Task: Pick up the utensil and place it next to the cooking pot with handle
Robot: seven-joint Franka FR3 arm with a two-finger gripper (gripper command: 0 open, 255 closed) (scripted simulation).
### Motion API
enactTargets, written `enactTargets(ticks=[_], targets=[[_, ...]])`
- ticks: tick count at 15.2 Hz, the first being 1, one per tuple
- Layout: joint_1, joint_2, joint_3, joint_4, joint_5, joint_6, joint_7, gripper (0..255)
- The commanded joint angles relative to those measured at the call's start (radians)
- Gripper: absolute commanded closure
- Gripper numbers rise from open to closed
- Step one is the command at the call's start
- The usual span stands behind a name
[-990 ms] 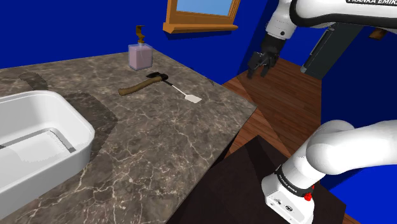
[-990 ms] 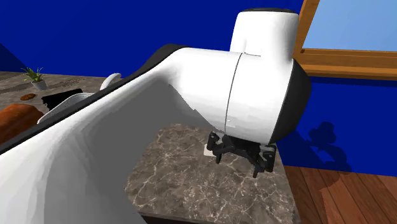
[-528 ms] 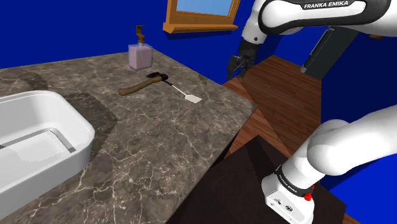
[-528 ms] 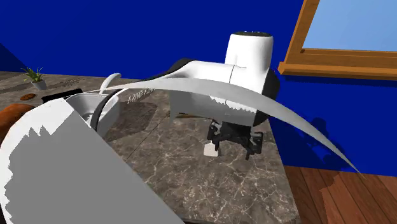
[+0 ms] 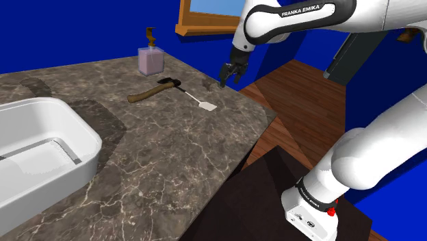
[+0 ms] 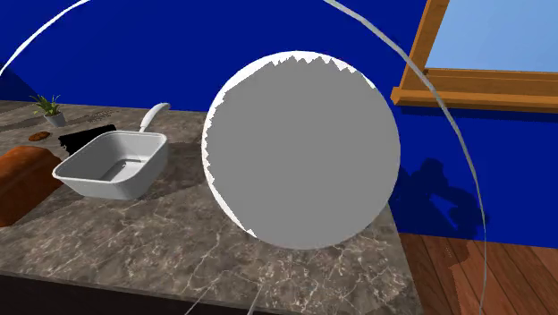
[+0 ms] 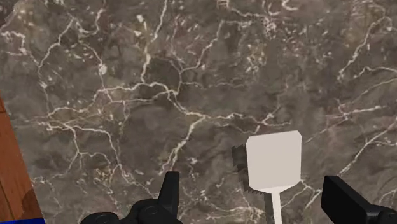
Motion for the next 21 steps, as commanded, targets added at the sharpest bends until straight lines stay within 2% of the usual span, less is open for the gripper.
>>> enactTargets(ticks=[1,7,13,21], targets=[[0.008,0.074,0.006,0.05,0.003,0.028,-0.01,0],[0.031,0.293,0.029,0.227,0.003,0.081,-0.031,0],[0.055,0.51,0.05,0.444,-0.008,0.093,-0.048,0],[0.057,0.563,0.049,0.415,-0.011,0.174,-0.046,0]])
